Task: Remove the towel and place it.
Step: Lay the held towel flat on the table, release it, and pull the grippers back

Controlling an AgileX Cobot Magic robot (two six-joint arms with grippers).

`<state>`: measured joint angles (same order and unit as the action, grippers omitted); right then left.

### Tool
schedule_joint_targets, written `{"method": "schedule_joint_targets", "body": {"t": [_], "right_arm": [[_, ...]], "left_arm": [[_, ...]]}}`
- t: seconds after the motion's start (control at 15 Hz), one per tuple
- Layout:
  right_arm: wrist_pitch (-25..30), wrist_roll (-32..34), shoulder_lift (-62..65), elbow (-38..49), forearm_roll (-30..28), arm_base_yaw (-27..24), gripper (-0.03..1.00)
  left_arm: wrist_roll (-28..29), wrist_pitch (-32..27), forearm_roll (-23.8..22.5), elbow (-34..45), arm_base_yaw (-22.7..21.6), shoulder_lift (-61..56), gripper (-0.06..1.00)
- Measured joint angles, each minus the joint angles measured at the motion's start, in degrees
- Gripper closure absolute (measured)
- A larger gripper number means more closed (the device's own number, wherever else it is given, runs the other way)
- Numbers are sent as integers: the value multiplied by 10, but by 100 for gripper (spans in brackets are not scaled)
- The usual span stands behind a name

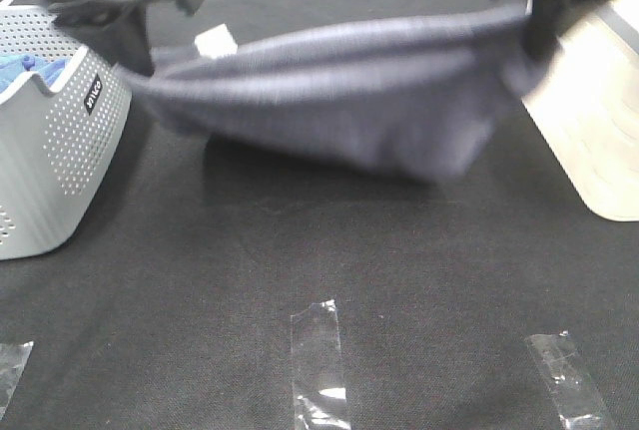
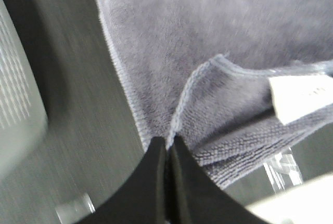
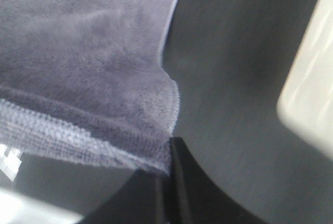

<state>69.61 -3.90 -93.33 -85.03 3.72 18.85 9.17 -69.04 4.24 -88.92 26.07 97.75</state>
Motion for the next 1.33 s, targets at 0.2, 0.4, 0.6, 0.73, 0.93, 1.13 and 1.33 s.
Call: {"method": "schedule_joint_targets", "body": {"t": [0.2, 0.4, 0.6, 0.73, 0.93, 1.13, 1.33], "right_arm": [[1, 0, 111, 152, 34, 0, 97], [1, 0, 206, 261, 65, 0, 97], [2, 0, 292, 360, 98, 0, 97], [2, 0, 311, 384, 110, 0, 97], [2, 0, 359, 433, 135, 0, 97], [2, 0, 391, 472, 152, 0, 97], [3, 0, 400, 505, 158, 0, 94]], "left_arm": [[52, 0, -3, 108, 79, -91, 94], [123, 1, -3, 200, 159, -155, 94], [203, 1, -2, 270, 238, -184, 94], [225, 1, 1, 290, 259, -187, 94], [277, 2, 34, 340, 317, -188, 94], [304, 4, 77, 370, 355, -189, 94], [336, 6, 85, 390, 369, -189, 94]]}}
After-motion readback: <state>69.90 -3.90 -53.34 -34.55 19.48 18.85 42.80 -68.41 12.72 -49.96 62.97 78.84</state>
